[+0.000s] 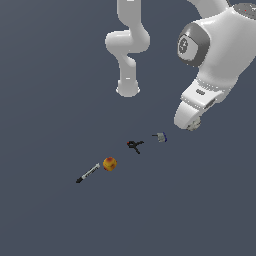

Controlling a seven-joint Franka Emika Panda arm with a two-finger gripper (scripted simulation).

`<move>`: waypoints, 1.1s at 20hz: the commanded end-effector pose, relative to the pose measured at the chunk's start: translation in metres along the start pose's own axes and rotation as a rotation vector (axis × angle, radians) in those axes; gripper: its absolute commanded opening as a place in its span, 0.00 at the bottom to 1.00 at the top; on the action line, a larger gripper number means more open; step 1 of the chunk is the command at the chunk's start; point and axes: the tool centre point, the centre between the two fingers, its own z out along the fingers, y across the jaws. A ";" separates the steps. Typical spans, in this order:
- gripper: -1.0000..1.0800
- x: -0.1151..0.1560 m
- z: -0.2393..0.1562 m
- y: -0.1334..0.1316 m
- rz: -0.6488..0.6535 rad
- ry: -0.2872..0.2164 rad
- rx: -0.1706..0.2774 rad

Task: Pick up a designated object from a clutter of objects.

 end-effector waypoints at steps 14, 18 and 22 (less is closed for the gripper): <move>0.00 0.037 -0.113 0.045 0.002 -0.002 -0.002; 0.00 0.044 -0.131 0.052 0.002 -0.002 -0.003; 0.00 0.049 -0.144 0.057 0.002 -0.003 -0.003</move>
